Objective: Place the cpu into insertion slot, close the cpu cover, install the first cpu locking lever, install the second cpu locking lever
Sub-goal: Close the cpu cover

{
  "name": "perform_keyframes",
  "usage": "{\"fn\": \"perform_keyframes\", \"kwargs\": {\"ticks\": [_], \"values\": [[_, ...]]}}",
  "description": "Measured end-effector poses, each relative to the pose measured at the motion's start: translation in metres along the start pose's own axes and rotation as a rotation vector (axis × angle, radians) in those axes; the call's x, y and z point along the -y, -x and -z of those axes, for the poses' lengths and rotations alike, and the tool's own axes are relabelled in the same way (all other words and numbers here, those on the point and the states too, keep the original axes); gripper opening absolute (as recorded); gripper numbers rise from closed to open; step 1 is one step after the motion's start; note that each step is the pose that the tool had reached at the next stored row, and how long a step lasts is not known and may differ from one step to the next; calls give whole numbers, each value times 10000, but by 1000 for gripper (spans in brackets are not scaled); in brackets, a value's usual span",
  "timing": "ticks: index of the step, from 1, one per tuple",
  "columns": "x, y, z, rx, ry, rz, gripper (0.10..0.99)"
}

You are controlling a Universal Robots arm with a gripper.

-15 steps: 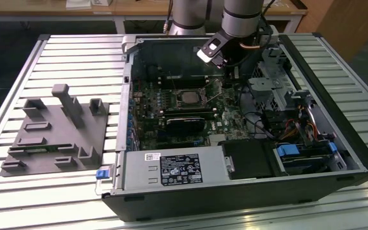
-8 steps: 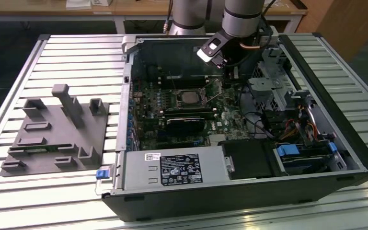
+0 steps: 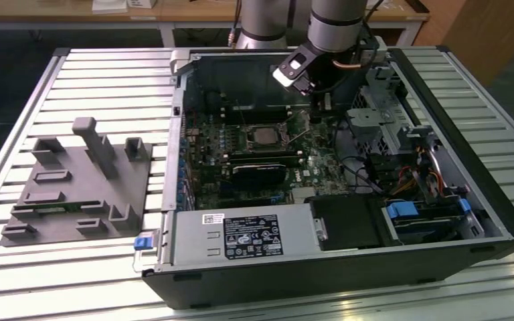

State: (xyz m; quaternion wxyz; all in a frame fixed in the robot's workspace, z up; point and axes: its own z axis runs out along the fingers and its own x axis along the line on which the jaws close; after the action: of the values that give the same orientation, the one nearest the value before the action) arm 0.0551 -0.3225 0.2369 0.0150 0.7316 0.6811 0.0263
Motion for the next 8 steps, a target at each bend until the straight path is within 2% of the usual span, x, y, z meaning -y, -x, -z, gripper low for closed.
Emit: {"fn": "perform_keyframes", "kwargs": {"ticks": [8], "values": [[138, 10, 8, -1, 6, 0, 106]]}}
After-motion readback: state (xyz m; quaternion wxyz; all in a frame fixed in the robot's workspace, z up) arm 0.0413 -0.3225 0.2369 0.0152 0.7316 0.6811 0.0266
